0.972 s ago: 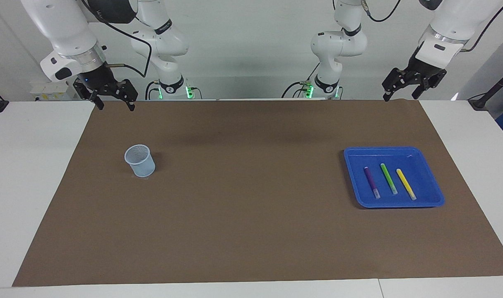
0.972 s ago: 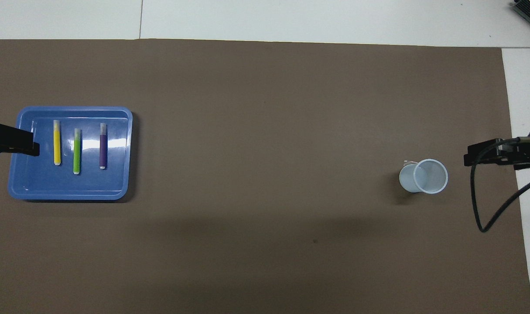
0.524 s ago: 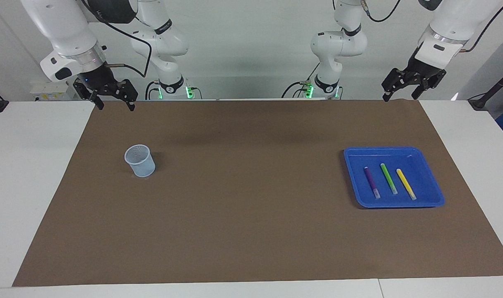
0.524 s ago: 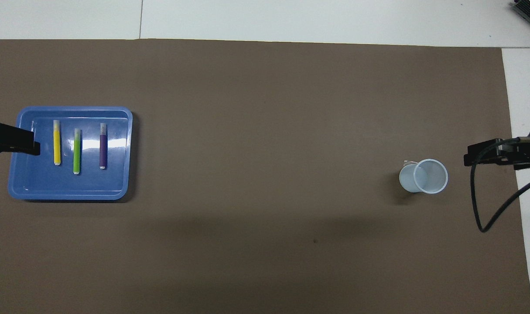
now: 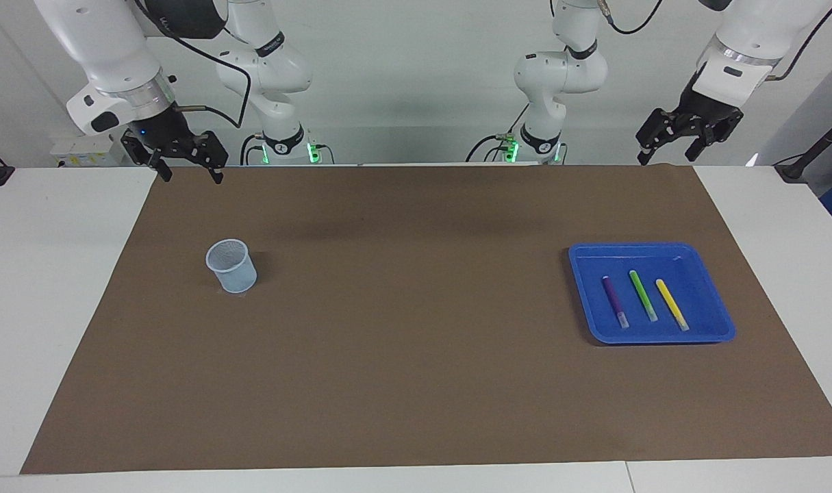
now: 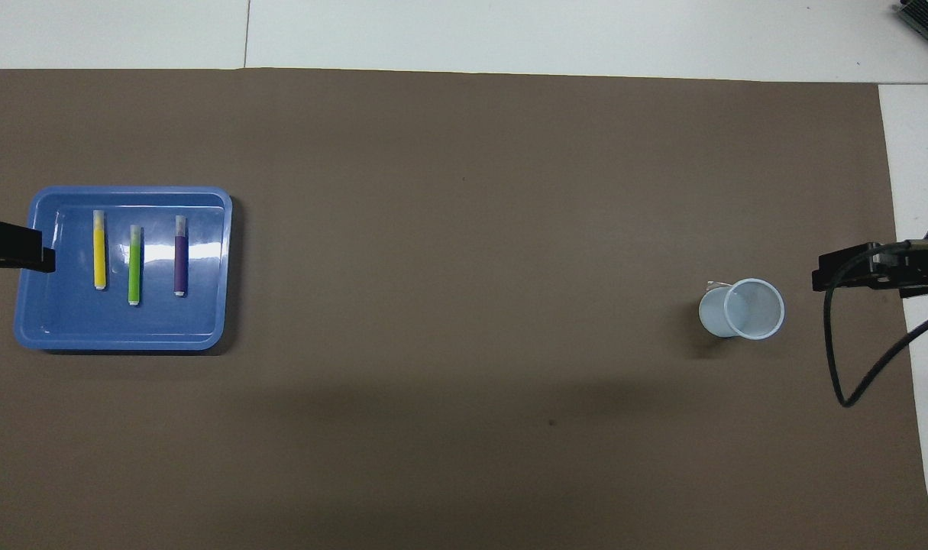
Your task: Right arm passes pens to left for tray arrangement
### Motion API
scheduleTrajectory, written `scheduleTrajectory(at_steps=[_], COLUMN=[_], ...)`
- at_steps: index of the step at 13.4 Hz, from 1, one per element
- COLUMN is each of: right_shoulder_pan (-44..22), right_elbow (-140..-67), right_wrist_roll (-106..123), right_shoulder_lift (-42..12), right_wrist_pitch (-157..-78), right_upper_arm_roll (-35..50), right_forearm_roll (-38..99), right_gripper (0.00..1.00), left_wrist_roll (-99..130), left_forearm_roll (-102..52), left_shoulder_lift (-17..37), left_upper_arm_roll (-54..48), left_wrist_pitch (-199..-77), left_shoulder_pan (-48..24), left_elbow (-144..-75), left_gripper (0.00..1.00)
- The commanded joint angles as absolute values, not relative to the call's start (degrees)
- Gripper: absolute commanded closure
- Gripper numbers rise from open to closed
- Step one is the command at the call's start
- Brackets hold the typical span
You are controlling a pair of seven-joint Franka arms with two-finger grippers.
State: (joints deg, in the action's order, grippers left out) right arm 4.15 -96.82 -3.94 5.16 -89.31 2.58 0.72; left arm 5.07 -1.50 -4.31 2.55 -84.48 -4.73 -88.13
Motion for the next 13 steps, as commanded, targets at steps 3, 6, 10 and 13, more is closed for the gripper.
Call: scheduleTrajectory(at_steps=[3, 6, 10, 13], right_shoulder_pan=[4.57, 4.57, 4.57, 4.57], right_elbow=[-97.12, -97.12, -97.12, -97.12], right_wrist_roll=[-2.9, -2.9, -2.9, -2.9], right_shoulder_lift=[5.8, 5.8, 5.8, 5.8], right_wrist_pitch=[-89.3, -89.3, -89.3, -89.3], right_upper_arm_roll=[2.81, 2.81, 2.81, 2.81], right_forearm_roll=[0.79, 0.79, 0.79, 0.79], right_gripper=[0.0, 0.0, 0.0, 0.0], left_wrist_roll=[4.48, 4.57, 4.57, 4.48], left_forearm_roll=[-1.49, -1.49, -1.49, -1.49], left_shoulder_lift=[-5.45, -4.75, -4.57, -4.75], left_upper_arm_roll=[2.37, 2.29, 2.55, 2.29], left_wrist_pitch=[-85.34, -85.52, -85.52, -85.43], left_shoulder_pan=[-4.22, -4.22, -4.31, -4.31], left_elbow=[-89.47, -89.21, -89.3, -89.3], left_gripper=[0.0, 0.0, 0.0, 0.0])
